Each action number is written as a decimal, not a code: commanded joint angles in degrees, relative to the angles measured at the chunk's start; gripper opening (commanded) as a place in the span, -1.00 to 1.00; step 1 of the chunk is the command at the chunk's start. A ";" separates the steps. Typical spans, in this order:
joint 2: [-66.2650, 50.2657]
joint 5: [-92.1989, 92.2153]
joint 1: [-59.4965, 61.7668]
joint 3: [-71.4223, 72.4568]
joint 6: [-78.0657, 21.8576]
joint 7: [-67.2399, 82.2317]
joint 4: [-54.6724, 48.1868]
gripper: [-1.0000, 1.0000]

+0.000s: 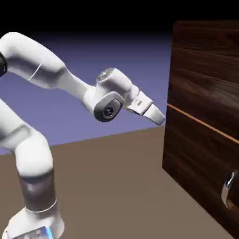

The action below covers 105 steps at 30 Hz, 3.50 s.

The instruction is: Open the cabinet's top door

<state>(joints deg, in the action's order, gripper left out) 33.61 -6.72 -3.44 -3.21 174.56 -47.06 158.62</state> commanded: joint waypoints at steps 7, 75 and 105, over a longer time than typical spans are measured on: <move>2.47 -17.45 -7.15 -8.33 1.43 -11.96 -6.19 0.00; 19.77 -155.17 -68.33 -76.98 8.89 -107.57 -57.58 -1.00; 25.35 -126.38 -6.04 -30.42 -17.84 -103.76 -7.44 -1.00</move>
<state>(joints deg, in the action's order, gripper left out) 58.97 -133.17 -9.48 -33.64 156.77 -150.83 151.17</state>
